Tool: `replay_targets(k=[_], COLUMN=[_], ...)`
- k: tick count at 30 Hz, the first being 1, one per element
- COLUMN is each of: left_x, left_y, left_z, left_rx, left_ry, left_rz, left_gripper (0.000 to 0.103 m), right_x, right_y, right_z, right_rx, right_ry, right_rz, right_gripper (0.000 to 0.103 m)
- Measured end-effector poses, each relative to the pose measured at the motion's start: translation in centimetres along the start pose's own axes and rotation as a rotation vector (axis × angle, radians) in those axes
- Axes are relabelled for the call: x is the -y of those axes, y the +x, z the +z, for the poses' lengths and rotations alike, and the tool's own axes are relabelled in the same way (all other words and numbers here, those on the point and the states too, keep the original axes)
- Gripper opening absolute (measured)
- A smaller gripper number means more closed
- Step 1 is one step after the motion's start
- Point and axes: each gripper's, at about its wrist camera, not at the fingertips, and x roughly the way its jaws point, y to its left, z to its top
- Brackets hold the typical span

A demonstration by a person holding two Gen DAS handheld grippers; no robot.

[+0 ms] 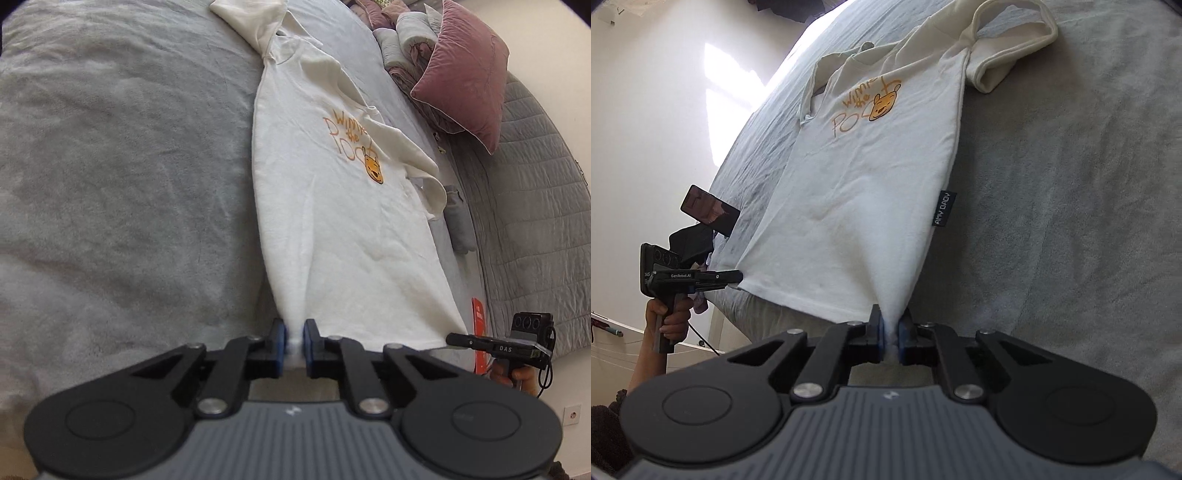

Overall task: Fold clothes
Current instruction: 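Pull the hem with both grippers to stretch the shirt flat, then open both grippers and release the flattened shirt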

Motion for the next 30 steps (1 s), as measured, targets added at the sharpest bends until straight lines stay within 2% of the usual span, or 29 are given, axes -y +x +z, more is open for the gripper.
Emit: replay_targets(k=[5,10,15,18,20,22,24,30], left_x=[0.1,-0.5,-1.0,-0.6,0.1,0.7,1.6,4.1], left_y=[-0.4,0.5,1.1,0.7,0.2,-0.5,-1.1,-1.4], left_z=[-1.8,-3.0,-3.2,-2.9,-2.8,-2.2,-1.0,4.0], left_rx=[-0.034,-0.054,-0.055,-0.062,-0.073,-0.071,-0.043,0.045], left_ry=[0.038,0.047,0.044,0.066,0.084,0.104,0.133,0.212], left_rz=[0.036,0.069,0.076,0.082,0.092,0.102,0.12,0.165], left_gripper=[0.01,0.01,0.011,0.015,0.026,0.037,0.041,0.047], right_x=[-0.6,0.0,1.0,0.4,0.0,-0.5,-1.1,-1.6], right_y=[-0.7,0.9,2.3,2.4,2.2,1.9,1.3,0.2], right_z=[-1.2,-2.5,-2.8,-2.4,-2.2,-1.7,-0.8,3.7], right_rx=[-0.043,-0.101,-0.118,-0.124,-0.133,-0.135,-0.119,-0.03], right_ry=[-0.032,-0.016,0.019,0.001,-0.011,-0.029,-0.072,-0.121], right_rz=[-0.012,-0.043,-0.061,-0.075,-0.077,-0.082,-0.104,-0.136], right_gripper=[0.009,0.009,0.008,0.008,0.013,0.032,0.047,0.048])
